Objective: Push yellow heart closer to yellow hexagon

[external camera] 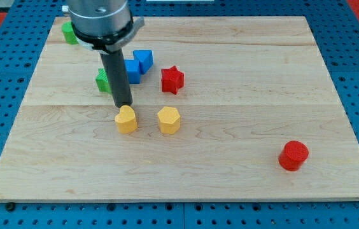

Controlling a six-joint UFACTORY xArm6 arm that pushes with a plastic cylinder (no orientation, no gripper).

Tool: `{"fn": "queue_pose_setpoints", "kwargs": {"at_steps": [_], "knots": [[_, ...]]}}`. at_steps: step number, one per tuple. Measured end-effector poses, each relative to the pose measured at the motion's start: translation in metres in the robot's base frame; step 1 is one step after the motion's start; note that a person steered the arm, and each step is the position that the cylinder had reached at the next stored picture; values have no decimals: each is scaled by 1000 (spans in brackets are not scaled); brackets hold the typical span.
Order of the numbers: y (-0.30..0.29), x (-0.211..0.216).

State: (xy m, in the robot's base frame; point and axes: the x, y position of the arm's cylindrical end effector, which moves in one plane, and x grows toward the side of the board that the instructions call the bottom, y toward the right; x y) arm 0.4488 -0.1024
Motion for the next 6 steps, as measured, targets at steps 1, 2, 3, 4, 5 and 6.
{"fn": "queue_pose_setpoints", "kwargs": {"at_steps": [1, 2, 3, 4, 5, 6], "knots": [[-65, 2], [-74, 26], [-34, 51], [-16, 50], [-4, 40], [27, 24]]}}
